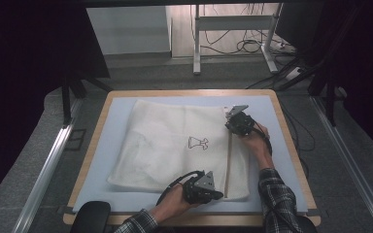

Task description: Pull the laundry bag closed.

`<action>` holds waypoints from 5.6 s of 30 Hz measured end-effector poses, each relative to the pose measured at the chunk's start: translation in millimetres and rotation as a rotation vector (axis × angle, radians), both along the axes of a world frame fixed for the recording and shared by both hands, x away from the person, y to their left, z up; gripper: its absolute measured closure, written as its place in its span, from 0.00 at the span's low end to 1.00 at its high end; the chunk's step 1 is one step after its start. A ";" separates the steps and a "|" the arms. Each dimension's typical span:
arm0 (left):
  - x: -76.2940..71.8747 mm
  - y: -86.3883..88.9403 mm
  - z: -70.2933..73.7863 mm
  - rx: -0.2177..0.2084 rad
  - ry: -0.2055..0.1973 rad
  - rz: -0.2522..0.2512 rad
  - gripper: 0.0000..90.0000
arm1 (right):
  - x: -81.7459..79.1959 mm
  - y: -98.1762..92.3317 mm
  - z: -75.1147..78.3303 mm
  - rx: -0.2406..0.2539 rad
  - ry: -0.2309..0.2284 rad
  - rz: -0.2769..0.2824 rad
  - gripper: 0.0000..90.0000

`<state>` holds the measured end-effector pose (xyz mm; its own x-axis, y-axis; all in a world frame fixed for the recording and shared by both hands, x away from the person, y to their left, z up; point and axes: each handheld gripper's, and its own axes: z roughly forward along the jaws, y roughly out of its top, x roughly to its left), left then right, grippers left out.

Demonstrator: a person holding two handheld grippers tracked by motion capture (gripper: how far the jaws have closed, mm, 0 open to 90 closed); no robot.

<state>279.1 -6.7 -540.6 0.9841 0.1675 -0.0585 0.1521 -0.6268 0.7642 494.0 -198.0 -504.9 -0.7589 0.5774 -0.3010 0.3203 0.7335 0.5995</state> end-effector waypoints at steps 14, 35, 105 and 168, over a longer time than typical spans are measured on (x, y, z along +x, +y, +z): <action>0.2 0.1 0.0 0.000 0.003 0.000 1.00 | 4.3 4.0 -1.7 -0.007 0.033 -0.027 0.93; 1.0 0.2 -0.1 -0.001 0.011 -0.002 1.00 | -11.6 -4.4 9.3 -0.124 0.079 0.018 0.94; -2.1 -0.5 0.4 0.006 -0.012 0.009 1.00 | 51.0 24.9 -11.0 -0.153 -0.094 -0.254 0.93; -1.2 33.4 19.8 0.019 -0.034 0.126 0.11 | -7.3 -17.0 29.0 0.300 0.065 -0.192 0.08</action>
<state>277.9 26.7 -520.8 0.9567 0.2902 -0.0213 0.2047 -0.6190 0.7582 486.7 -215.0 -475.9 -0.6402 0.7665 -0.0514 0.4797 0.4511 0.7526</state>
